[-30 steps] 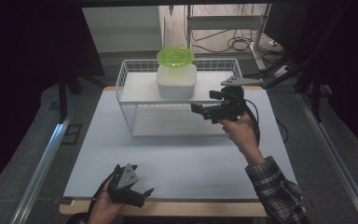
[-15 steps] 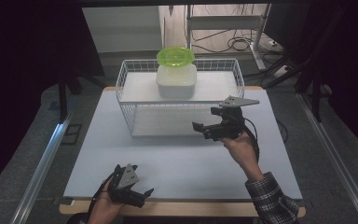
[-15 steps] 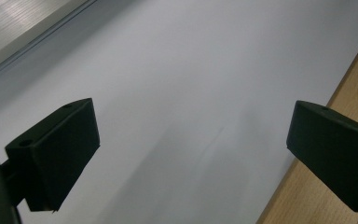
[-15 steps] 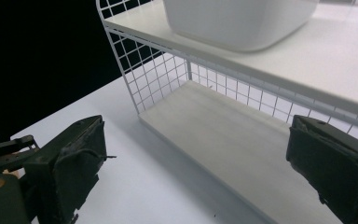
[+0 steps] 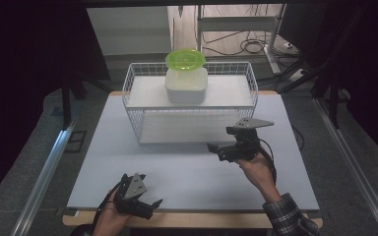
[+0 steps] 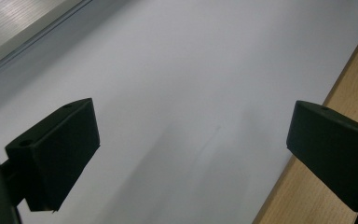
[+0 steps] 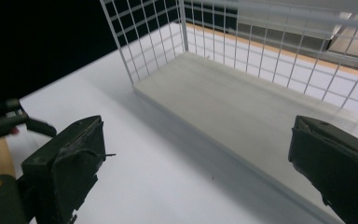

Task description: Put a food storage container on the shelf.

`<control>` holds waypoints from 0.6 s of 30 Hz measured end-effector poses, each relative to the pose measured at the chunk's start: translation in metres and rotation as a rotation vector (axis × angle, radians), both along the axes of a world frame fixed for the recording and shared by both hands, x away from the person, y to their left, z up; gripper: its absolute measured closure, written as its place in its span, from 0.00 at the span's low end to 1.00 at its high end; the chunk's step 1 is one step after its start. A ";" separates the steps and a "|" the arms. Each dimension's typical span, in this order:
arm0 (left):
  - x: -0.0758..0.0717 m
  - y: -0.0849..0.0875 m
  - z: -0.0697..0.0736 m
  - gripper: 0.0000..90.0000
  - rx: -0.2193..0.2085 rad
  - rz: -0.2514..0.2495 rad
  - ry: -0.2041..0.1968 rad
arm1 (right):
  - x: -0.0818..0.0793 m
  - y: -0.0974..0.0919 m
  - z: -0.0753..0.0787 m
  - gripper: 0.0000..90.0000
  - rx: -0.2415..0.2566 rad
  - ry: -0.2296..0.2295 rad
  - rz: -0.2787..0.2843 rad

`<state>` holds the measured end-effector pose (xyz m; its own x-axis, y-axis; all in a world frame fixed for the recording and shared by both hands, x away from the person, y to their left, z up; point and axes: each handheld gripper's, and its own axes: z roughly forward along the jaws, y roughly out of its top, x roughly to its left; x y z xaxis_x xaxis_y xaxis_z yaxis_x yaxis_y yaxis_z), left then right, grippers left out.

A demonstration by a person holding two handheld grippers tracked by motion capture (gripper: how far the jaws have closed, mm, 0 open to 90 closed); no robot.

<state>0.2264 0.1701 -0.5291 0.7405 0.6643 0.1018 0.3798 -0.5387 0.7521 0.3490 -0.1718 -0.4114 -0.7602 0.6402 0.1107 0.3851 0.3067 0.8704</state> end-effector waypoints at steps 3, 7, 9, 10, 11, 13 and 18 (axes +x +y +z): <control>0.000 0.000 0.000 0.03 -0.002 0.001 0.001 | -0.004 -0.003 -0.007 0.04 -0.022 0.000 -0.002; 0.000 0.000 0.000 0.03 -0.002 0.002 0.002 | -0.007 -0.006 -0.016 0.01 -0.033 0.015 -0.021; 0.000 0.000 0.000 0.03 -0.003 0.003 0.003 | -0.009 -0.007 -0.020 0.00 -0.037 0.018 -0.034; 0.000 0.000 0.000 0.03 -0.003 0.003 0.002 | -0.011 -0.008 -0.021 0.00 -0.040 0.022 -0.037; 0.000 0.000 0.000 0.03 -0.002 0.002 0.002 | -0.012 -0.009 -0.022 0.00 -0.042 0.021 -0.041; 0.000 0.000 0.000 0.03 0.000 0.002 0.001 | -0.014 -0.012 -0.022 0.00 -0.041 0.020 -0.047; 0.000 0.001 -0.001 0.03 -0.003 0.000 -0.001 | -0.022 -0.018 -0.024 0.00 -0.048 0.007 -0.050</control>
